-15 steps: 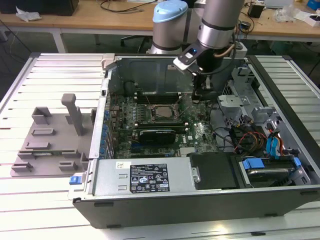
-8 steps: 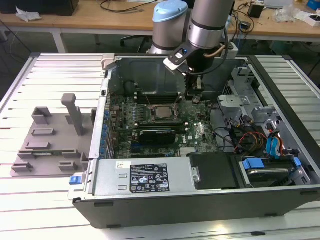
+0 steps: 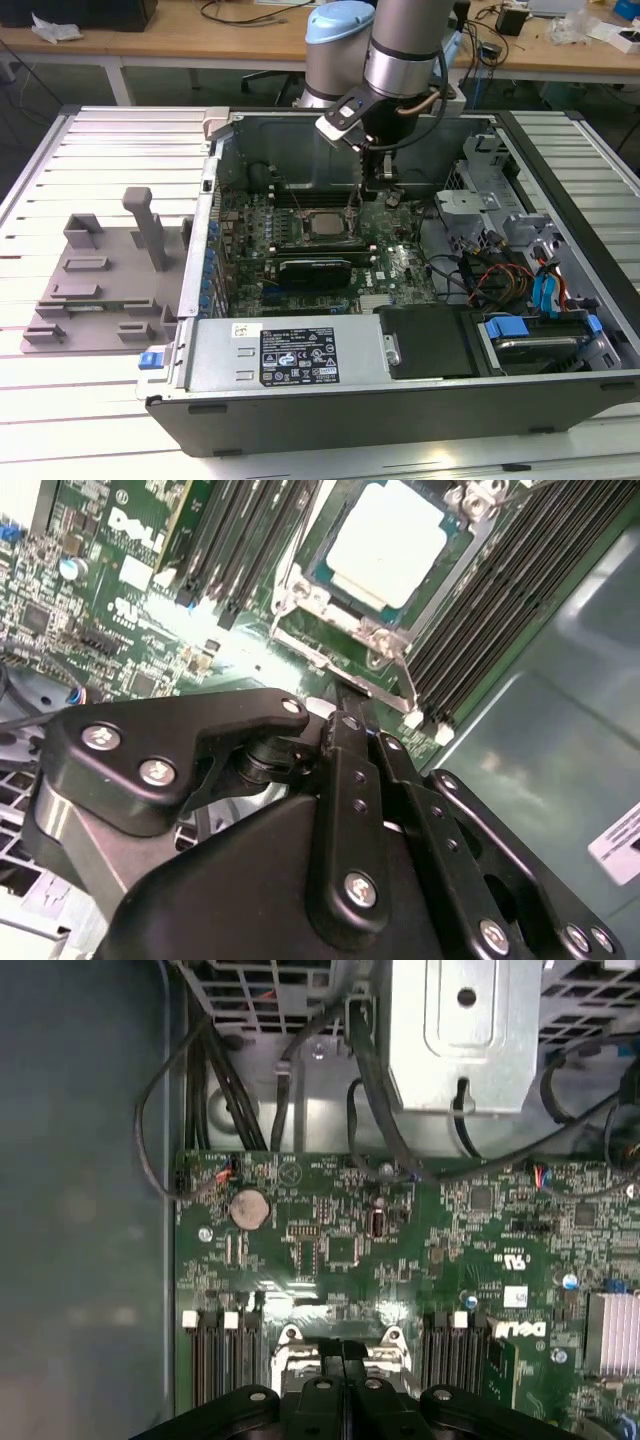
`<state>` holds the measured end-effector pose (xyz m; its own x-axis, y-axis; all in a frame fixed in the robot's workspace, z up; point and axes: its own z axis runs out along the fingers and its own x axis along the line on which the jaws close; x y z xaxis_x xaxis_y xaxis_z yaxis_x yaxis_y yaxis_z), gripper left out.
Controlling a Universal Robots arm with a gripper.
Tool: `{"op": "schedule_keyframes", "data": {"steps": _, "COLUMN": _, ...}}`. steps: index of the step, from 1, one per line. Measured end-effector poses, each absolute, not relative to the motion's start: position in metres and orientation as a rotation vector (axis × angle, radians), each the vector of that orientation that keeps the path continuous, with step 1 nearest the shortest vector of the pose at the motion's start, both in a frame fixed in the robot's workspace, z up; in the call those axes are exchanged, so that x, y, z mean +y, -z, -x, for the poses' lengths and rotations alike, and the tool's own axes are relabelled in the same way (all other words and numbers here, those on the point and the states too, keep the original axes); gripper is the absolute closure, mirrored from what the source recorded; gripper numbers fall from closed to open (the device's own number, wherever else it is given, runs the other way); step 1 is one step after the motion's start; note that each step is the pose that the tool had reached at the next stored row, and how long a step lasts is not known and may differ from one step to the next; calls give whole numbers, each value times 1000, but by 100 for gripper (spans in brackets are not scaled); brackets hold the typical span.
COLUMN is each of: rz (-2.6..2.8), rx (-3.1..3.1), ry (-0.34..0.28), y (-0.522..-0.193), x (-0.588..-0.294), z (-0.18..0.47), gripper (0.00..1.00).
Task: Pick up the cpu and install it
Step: 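Close the cpu cover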
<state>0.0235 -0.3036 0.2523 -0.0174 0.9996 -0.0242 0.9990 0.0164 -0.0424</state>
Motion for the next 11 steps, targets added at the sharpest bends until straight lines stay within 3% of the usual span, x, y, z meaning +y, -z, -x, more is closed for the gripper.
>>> {"op": "schedule_keyframes", "data": {"steps": 11, "rz": 2193, "rx": -2231, "ry": -74, "y": -247, "x": -304, "z": 0, "gripper": 89}}
